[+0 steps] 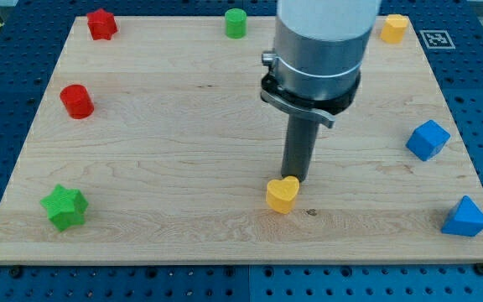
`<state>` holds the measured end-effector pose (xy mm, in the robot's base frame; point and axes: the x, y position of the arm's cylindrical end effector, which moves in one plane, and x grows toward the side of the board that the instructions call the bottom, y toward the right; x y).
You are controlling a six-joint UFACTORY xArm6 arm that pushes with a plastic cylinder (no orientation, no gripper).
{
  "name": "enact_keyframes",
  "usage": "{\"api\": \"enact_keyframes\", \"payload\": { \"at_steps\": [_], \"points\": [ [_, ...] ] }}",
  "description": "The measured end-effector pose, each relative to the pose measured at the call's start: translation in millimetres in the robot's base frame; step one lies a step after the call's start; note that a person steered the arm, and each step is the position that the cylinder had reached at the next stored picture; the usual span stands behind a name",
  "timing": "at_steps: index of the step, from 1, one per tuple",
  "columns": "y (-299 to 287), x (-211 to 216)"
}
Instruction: Place the yellow heart to the horizontal right of the green star
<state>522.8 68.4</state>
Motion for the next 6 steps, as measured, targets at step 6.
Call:
{"api": "enact_keyframes", "payload": {
  "at_steps": [6],
  "points": [
    [-10, 24]
  ]
}}
